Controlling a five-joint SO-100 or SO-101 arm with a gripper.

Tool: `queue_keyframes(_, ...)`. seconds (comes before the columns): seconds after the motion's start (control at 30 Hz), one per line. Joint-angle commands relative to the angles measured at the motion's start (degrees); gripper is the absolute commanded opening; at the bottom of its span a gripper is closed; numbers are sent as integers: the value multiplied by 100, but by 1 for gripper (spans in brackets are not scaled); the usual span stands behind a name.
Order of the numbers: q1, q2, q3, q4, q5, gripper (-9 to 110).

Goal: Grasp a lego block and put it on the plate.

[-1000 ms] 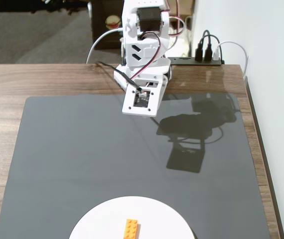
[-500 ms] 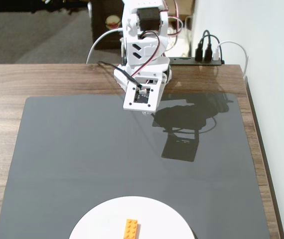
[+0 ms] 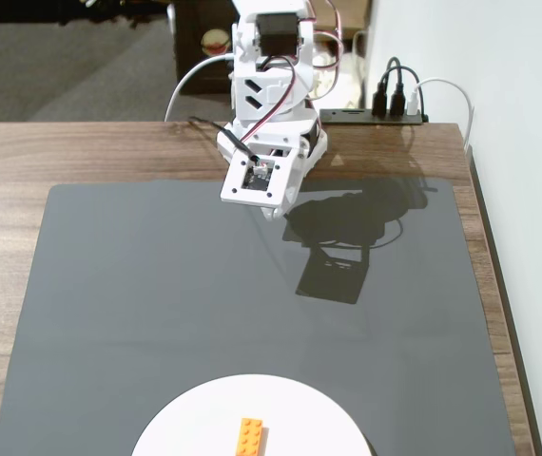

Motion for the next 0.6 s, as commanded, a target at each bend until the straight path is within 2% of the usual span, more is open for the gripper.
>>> queue_keyframes(0.0,18,26,-26,9,-18,1)
queue_keyframes(0.57,79,-88,0,-62,-26,1)
